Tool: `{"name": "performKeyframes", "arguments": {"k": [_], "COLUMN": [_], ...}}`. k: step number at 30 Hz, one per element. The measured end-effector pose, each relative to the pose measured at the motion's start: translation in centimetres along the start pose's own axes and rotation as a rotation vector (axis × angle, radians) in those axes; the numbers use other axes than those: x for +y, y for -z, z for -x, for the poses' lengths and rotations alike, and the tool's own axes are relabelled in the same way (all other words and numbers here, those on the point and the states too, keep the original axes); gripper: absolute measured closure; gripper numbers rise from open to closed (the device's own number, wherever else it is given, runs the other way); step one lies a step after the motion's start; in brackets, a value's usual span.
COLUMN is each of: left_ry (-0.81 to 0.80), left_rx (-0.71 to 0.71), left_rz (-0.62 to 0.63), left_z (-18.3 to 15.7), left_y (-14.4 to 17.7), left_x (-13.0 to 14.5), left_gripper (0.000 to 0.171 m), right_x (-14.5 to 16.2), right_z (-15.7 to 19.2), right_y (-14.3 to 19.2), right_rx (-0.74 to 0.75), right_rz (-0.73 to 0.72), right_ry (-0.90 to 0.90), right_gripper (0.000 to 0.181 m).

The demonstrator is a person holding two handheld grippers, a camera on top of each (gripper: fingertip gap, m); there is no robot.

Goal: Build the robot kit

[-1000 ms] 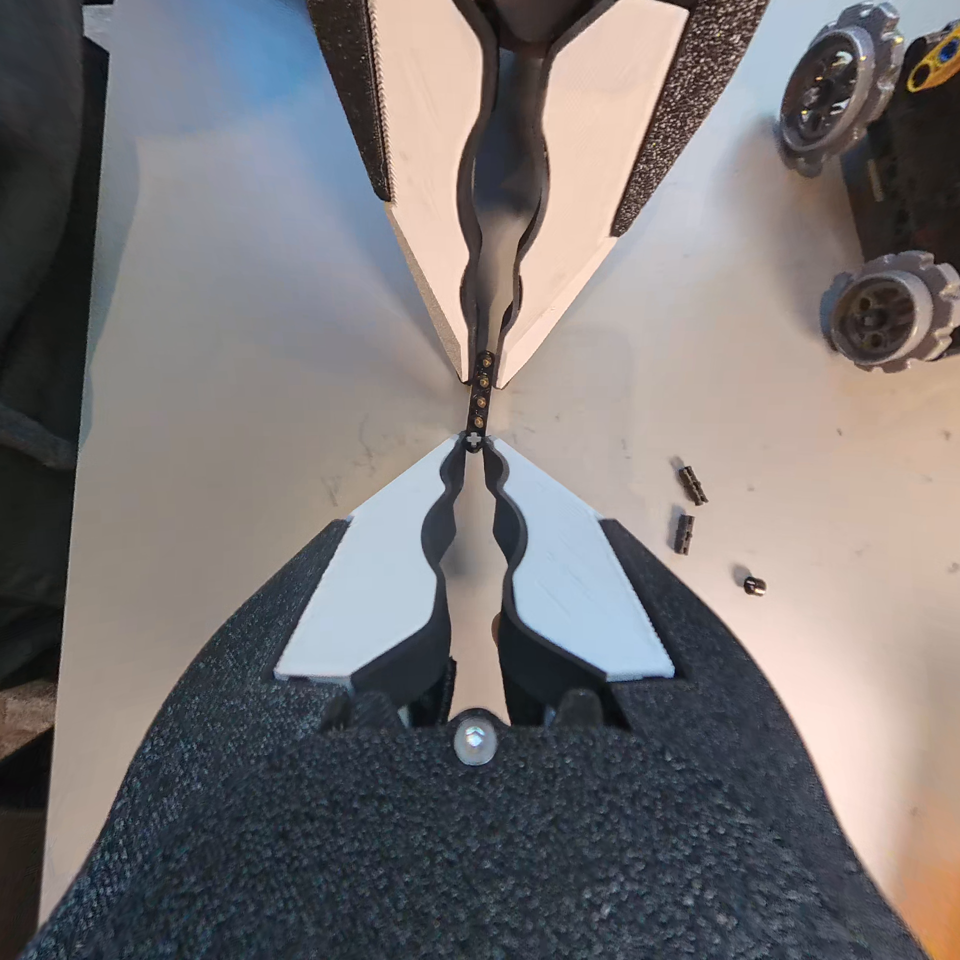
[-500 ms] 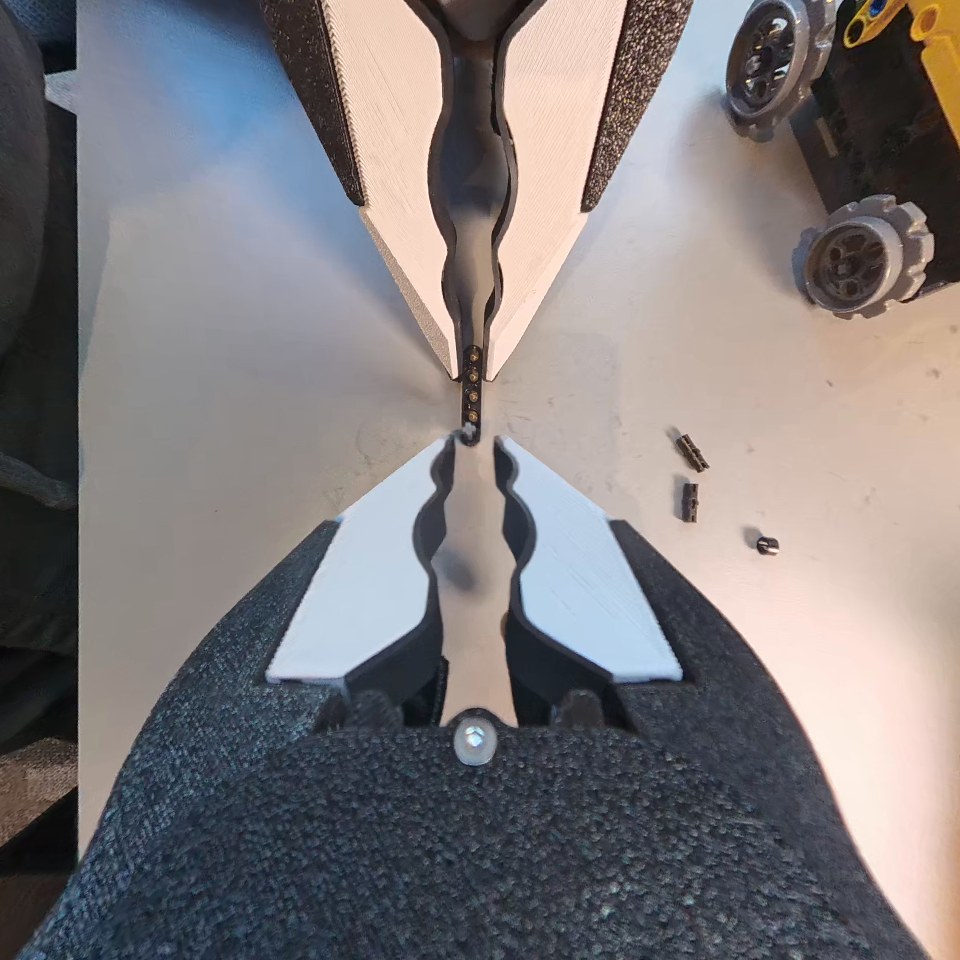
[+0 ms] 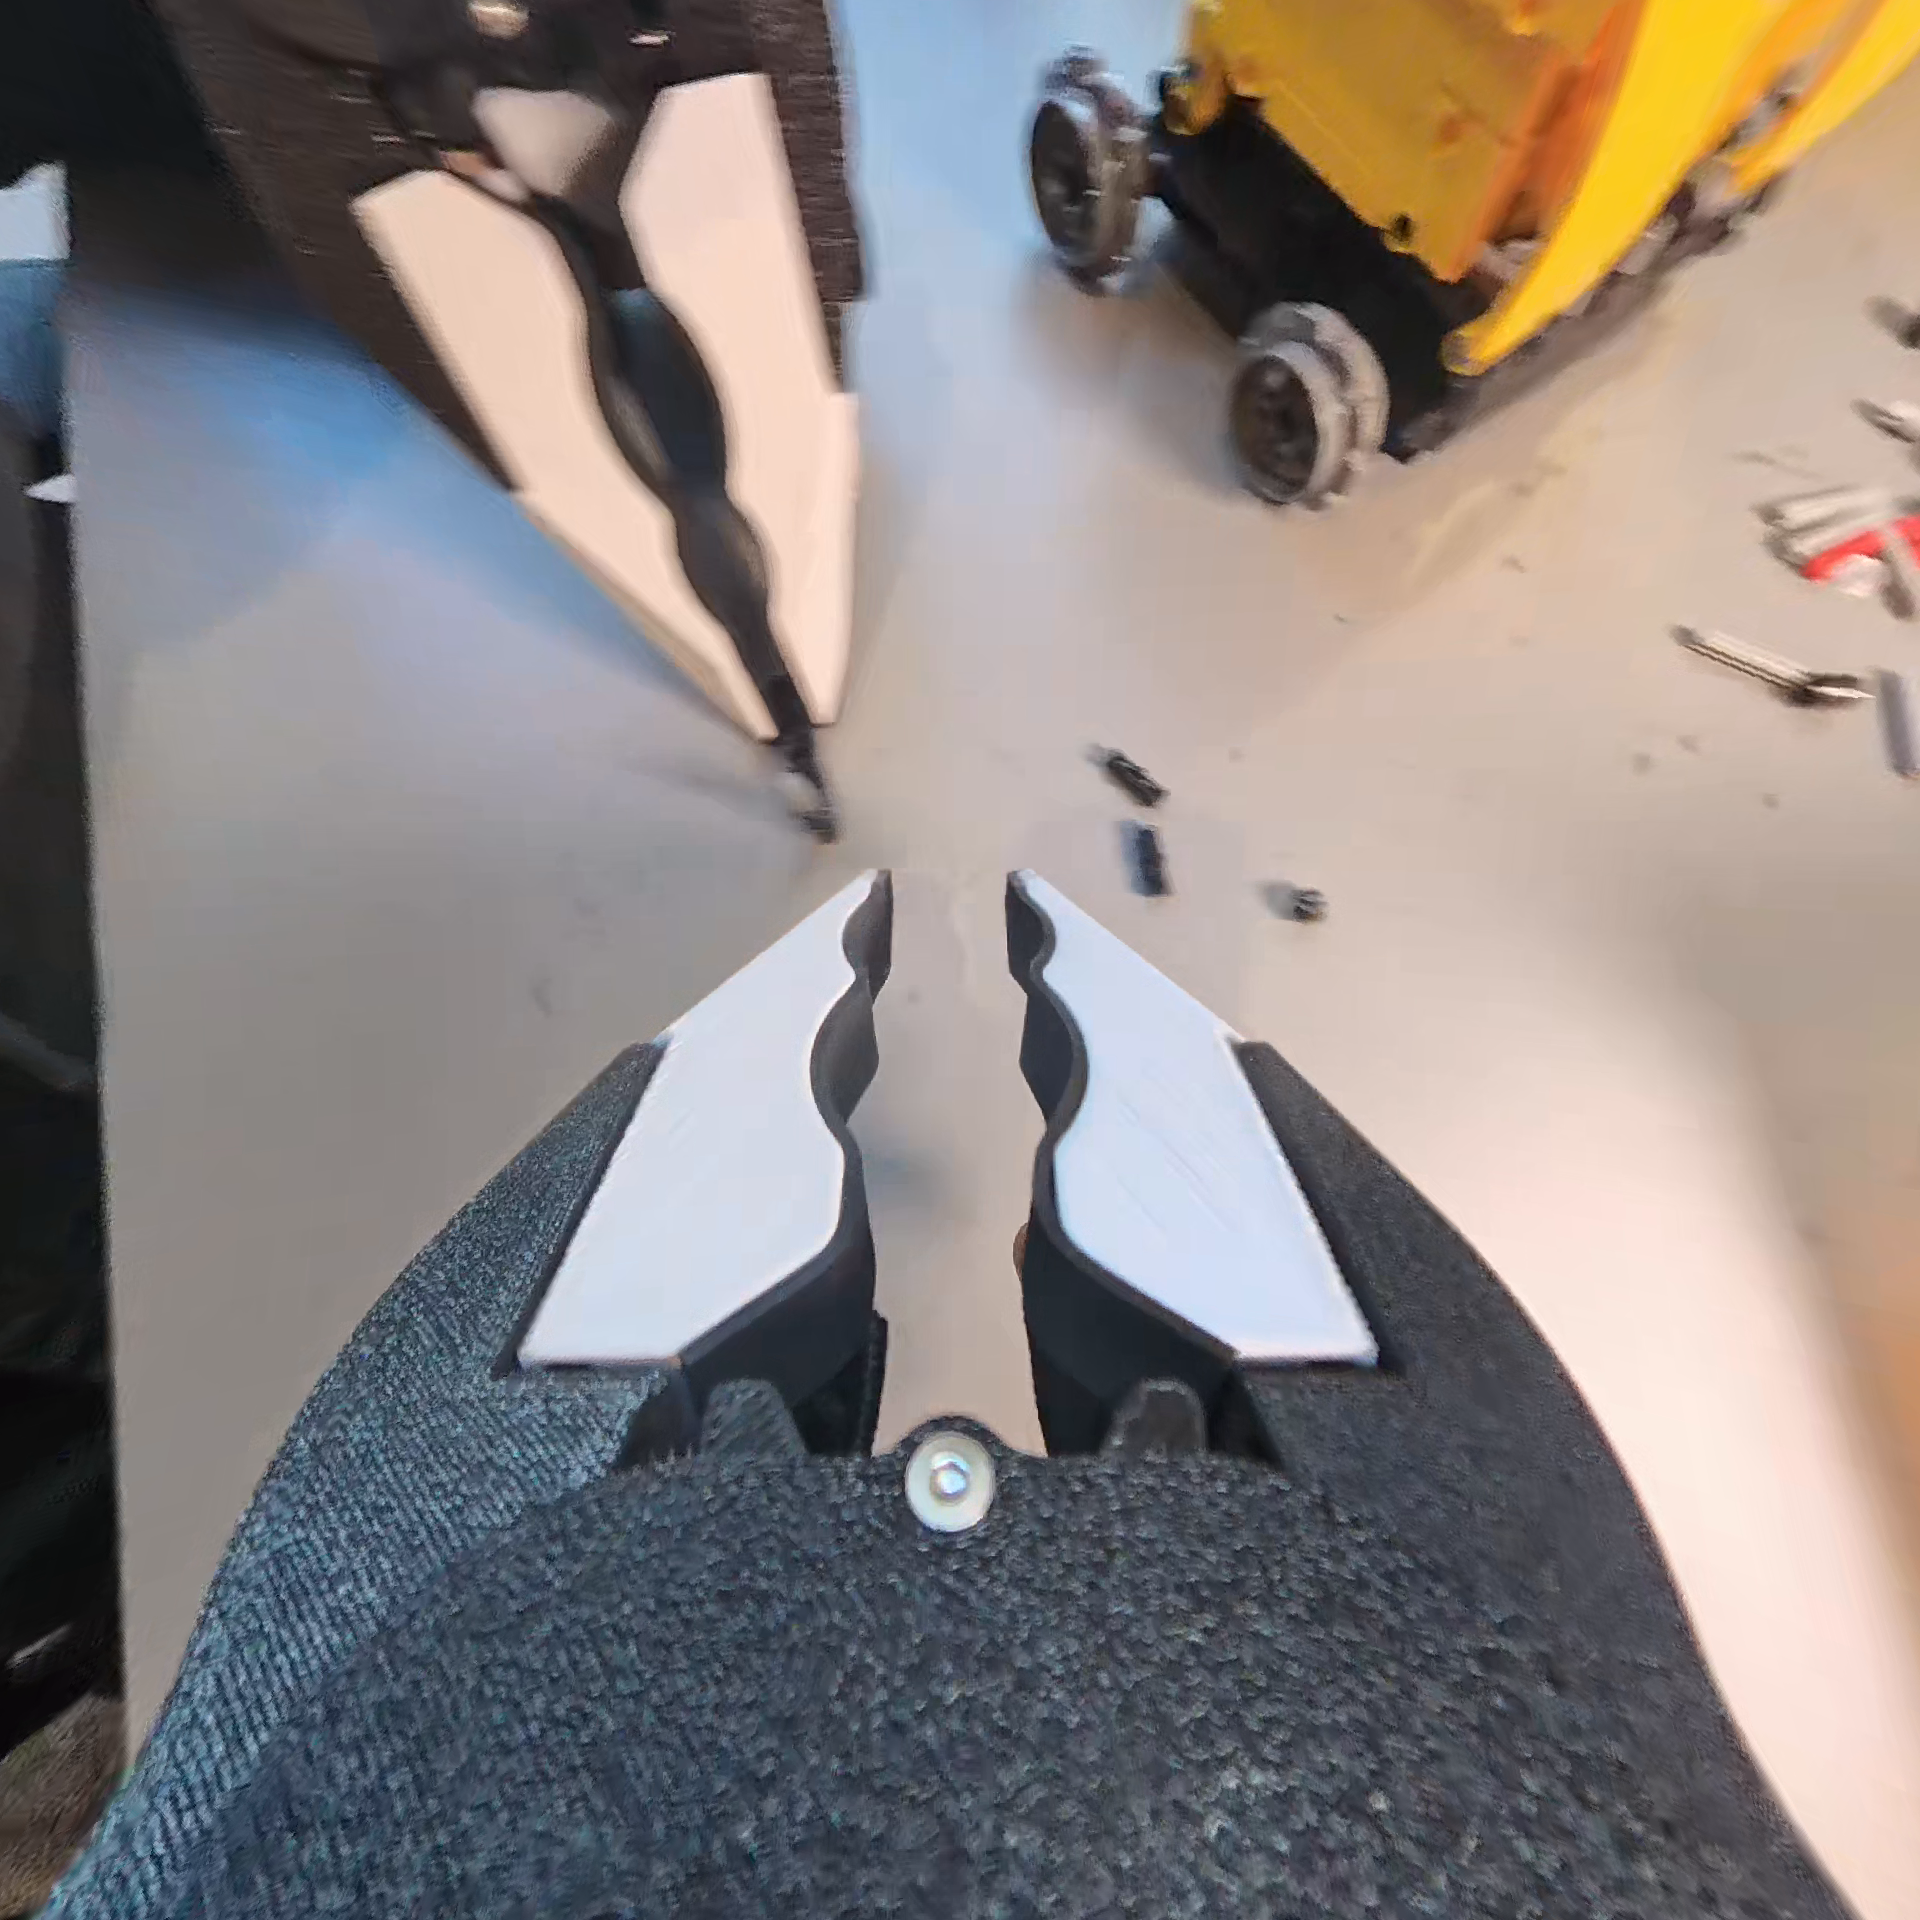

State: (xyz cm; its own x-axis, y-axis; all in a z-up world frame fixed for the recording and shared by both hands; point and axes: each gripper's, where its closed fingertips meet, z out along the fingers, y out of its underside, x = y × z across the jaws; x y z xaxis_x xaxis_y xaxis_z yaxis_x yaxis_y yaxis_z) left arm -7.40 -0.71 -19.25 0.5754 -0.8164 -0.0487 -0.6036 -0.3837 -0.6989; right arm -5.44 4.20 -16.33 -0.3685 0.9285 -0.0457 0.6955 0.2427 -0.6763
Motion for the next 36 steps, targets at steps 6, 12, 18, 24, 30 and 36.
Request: {"name": "performKeyframes", "arguments": {"k": [6,12,18,24,30,36], "left_ry": [0.064,0.048,0.134,0.354,0.483,0.479], "left_rx": [-0.046,-0.055,0.033,0.183,0.213,0.135], "left_rz": [0.002,0.005,-0.102,-0.345,-0.461,-0.525], "left_z": [1.3,1.3,0.8,1.4,2.0,2.7], "left_y": [-0.1,-0.1,1.2,4.2,5.0,5.3], "left_x": [0.0,0.0,-1.4,-4.1,-5.6,-6.5], "left_gripper": [0.166,0.166,0.166,0.166,0.166,0.166], "right_x": [-1.0,-1.0,-2.7,-4.7,-5.5,-7.0], "right_z": [1.8,1.2,1.4,1.8,0.4,0.0], "right_y": [-2.1,-2.9,-1.2,2.5,2.5,2.6], "right_rx": [0.034,0.066,0.094,0.241,0.36,0.156], "right_rz": [-0.002,0.011,-0.108,-0.29,-0.375,-0.531], "right_ry": [0.013,0.03,0.109,0.299,0.142,-0.133], "right_gripper": [0.155,0.169,0.16,0.145,0.154,0.168]}}
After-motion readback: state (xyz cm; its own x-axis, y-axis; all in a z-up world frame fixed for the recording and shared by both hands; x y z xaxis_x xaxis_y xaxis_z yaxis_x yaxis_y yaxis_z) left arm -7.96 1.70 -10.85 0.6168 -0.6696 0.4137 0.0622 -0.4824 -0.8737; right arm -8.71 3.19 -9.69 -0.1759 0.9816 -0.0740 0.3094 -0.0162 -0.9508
